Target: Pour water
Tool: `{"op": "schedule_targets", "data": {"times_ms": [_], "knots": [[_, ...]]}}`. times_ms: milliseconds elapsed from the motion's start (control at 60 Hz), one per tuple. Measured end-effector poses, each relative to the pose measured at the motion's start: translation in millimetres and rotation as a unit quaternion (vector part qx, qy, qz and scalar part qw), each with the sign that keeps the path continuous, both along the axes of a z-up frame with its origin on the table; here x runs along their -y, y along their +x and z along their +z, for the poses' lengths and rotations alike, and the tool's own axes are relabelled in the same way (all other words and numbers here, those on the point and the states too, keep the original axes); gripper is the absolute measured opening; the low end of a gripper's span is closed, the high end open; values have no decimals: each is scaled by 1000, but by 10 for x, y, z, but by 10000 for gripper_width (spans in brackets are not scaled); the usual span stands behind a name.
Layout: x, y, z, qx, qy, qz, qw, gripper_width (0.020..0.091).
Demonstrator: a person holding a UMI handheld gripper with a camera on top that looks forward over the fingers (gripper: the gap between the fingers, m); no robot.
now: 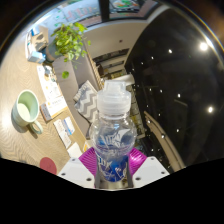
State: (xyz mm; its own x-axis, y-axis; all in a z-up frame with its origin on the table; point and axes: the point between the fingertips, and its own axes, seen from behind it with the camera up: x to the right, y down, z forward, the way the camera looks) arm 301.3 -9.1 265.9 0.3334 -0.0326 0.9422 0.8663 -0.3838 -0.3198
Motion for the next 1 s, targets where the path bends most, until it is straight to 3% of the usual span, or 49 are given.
{"op": "schedule_targets", "data": {"times_ms": [150, 350, 550, 717, 867, 1000], "knots": [[-420, -534, -179, 202, -52, 33, 978, 372], [-667, -621, -693, 403, -139, 43, 904, 372], [-653, -573, -967, 439, -184, 47, 878, 372], [-558, -504, -783, 334, -166, 37, 927, 373], [-309, -373, -430, 87, -115, 16, 989, 376], [-114, -194, -189, -132, -55, 14, 990, 377]]}}
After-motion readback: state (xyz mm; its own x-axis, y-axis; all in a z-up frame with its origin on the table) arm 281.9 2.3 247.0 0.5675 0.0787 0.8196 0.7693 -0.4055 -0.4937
